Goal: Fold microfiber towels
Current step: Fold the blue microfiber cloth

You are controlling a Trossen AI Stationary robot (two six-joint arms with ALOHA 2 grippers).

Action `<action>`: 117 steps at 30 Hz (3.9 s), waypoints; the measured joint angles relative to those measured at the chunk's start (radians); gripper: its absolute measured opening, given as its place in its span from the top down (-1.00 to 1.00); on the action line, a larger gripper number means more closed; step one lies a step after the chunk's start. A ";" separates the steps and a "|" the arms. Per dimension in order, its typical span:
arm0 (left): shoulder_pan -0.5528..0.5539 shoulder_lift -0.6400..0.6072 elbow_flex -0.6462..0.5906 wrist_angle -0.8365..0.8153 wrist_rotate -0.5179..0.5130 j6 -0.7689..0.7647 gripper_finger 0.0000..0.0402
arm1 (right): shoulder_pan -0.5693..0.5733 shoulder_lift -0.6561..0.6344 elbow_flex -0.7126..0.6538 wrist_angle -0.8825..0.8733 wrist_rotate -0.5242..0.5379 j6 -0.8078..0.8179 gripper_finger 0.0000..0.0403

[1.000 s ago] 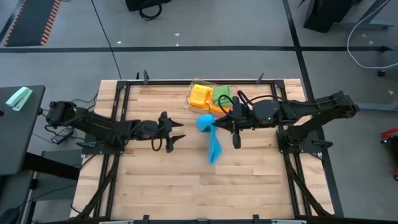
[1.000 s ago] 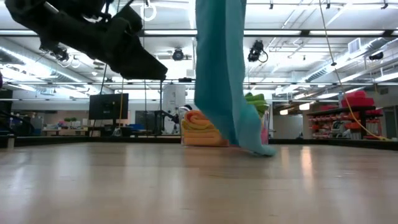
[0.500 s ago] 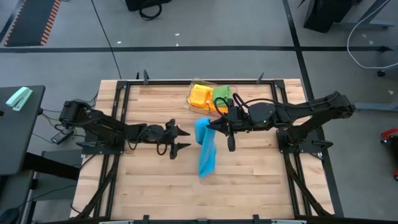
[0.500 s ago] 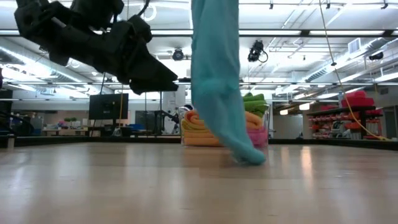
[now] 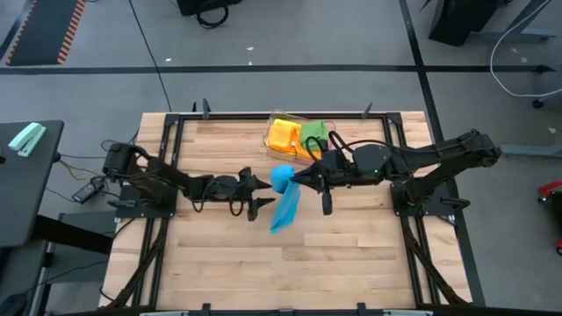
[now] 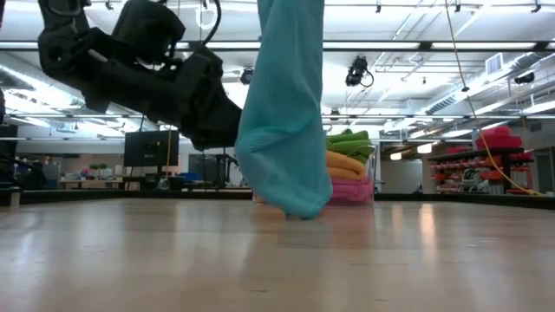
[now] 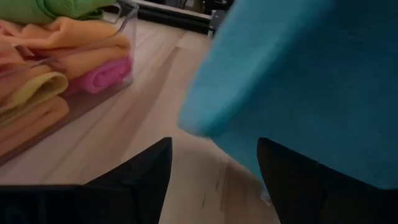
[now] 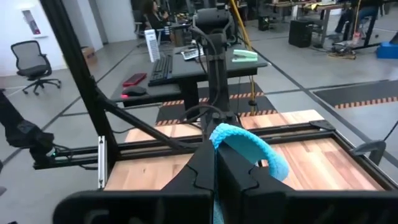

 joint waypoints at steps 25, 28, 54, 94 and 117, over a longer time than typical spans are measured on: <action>-0.047 0.078 0.196 -0.260 0.036 0.215 0.91 | 0.093 0.033 0.000 -0.004 -0.049 -0.010 0.95; -0.054 0.043 0.197 -0.289 0.051 0.232 0.93 | 0.118 0.033 0.000 -0.021 -0.049 0.007 0.95; -0.290 -0.615 0.196 -0.803 0.652 0.037 0.96 | 0.313 0.031 0.000 -0.083 -0.114 0.158 0.95; -0.351 -0.470 0.195 -1.416 0.561 -0.297 0.91 | -0.188 0.327 -0.062 -0.210 -0.287 0.068 -0.11; -0.367 -0.492 0.195 -1.461 0.486 -0.256 0.02 | 0.100 0.528 -0.062 0.195 -0.228 0.154 -0.06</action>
